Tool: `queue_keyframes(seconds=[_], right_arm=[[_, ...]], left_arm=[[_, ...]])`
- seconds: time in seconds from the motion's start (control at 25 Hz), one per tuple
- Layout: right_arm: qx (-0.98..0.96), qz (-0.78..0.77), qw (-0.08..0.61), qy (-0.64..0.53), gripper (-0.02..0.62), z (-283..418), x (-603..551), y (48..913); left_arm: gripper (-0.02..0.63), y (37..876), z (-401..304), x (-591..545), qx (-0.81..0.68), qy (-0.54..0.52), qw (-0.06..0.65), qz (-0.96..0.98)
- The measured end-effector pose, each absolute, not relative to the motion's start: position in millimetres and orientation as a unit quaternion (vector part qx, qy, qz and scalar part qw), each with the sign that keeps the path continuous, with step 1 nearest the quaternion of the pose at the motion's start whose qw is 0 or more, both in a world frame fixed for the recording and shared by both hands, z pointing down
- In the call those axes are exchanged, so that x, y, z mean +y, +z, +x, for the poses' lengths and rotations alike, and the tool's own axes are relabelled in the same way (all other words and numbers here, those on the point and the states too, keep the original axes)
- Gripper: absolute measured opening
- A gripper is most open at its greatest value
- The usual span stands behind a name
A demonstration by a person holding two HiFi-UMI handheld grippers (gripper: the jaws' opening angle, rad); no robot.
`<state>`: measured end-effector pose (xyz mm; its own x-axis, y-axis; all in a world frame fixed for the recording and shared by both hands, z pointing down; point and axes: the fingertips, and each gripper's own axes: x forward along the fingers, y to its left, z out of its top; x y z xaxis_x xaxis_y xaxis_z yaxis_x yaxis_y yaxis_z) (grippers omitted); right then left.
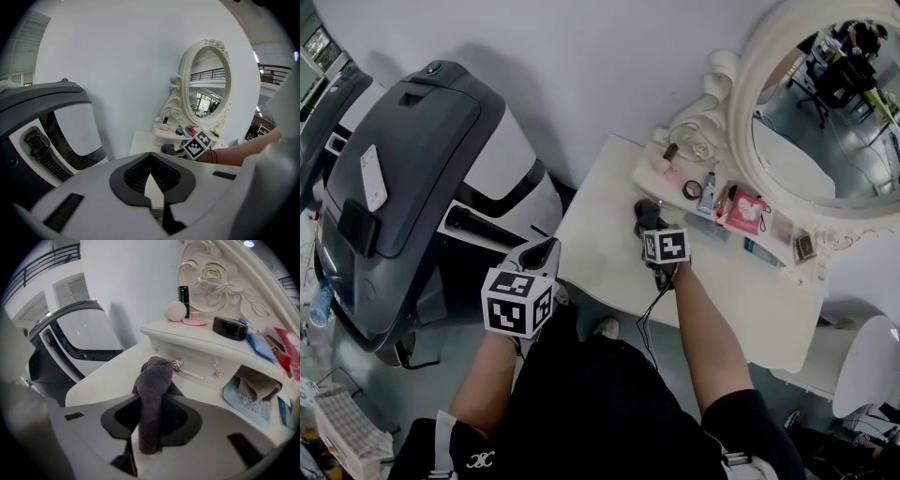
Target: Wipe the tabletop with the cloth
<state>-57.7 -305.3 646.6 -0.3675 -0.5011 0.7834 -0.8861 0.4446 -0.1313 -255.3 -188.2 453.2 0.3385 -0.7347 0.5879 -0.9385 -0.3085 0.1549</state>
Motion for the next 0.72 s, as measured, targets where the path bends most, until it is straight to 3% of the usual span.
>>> queue_keyframes(seconds=[0.72], right_arm=[[-0.849, 0.263, 0.371, 0.270, 0.110, -161, -182, 646]], left_arm=[[0.006, 461, -245, -173, -0.545, 0.205, 0.253, 0.773]])
